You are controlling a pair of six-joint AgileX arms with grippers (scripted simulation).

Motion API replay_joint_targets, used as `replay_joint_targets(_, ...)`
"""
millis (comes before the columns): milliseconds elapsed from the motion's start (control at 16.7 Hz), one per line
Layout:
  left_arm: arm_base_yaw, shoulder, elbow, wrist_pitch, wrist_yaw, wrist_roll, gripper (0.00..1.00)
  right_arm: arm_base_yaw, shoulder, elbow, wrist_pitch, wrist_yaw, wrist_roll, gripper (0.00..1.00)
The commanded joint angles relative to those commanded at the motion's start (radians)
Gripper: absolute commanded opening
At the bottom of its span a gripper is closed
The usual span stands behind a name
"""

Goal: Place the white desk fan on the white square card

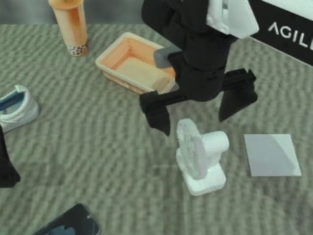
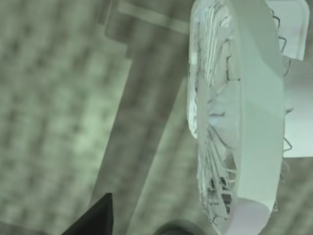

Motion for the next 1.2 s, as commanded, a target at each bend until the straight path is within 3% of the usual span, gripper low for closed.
replay_joint_targets(900, 0.000, 0.000, 0.000, 0.000, 0.000, 0.000, 1.00, 0.002, -0.004, -0.205, 0.200, 0.000, 0.002, 1.00)
replay_joint_targets(1200, 0.000, 0.000, 0.000, 0.000, 0.000, 0.000, 1.00, 0.002, -0.004, -0.205, 0.200, 0.000, 0.002, 0.62)
